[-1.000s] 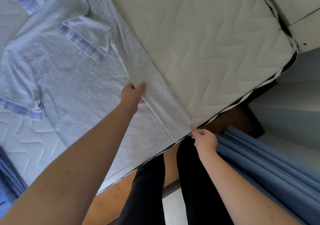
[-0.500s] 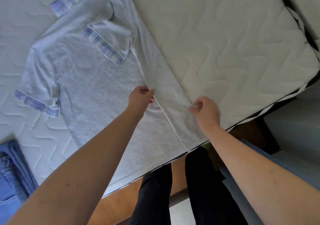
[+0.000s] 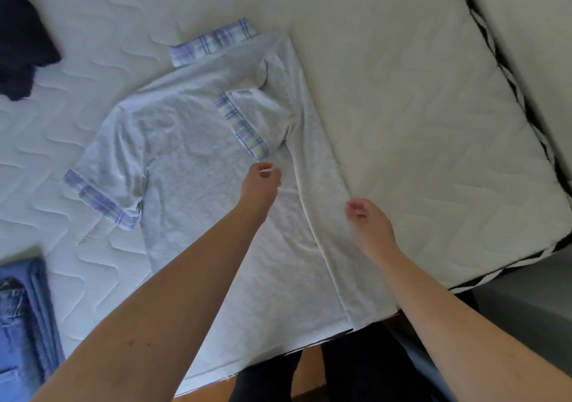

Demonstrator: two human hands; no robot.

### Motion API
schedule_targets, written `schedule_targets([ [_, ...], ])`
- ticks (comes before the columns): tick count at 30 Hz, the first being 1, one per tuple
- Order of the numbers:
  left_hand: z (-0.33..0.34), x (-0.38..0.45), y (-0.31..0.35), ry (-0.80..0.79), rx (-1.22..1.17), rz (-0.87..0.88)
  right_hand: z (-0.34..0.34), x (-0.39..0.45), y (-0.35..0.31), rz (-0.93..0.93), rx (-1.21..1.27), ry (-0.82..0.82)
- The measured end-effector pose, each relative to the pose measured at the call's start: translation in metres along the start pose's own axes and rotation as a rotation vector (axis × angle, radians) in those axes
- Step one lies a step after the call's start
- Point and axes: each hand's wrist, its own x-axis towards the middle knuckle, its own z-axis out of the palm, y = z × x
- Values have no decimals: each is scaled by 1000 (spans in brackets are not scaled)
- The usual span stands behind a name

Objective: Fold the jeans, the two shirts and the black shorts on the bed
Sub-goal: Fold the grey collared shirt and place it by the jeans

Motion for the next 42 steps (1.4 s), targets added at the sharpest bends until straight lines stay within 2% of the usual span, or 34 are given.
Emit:
schedule_targets([
  [3,-6,23,15,194,-14,-52,15,30,-20,-16,71,-49],
  [5,-10,43,25,269,-78,-61,25,48,-39,-45,105,-106],
  [9,-18,76,50,213,-292,-201,42,78,-73,-134,92,-211],
  [11,-23,87,54,191,-338,-203,47,86,-90,-172,71,-253],
  [13,-29,87,57,210,-276,-180,54,94,-99,-212,99,-264],
  [17,-44,90,62,290,-153,-111,65,109,-107,-159,184,-319],
  [19,-51,92,68,312,-189,-73,69,117,-106,-141,178,-334],
  [23,-53,93,70,434,-80,20,62,125,-109,-149,-10,-344],
  [28,-48,91,65,403,-38,-150,65,135,-121,-207,-11,-273],
  [30,-53,99,68,417,1,-117,67,143,-128,-238,16,-212],
  [31,-57,105,70,443,71,-63,67,148,-134,-244,37,-200],
  [34,-62,124,81,513,473,181,69,167,-150,-209,139,-243],
  [39,-40,143,113,489,967,669,74,195,-167,-33,355,-313],
  [40,-34,148,119,462,1052,711,73,198,-170,-24,382,-327],
  [42,-21,160,128,324,1159,660,69,203,-177,2,415,-348],
])
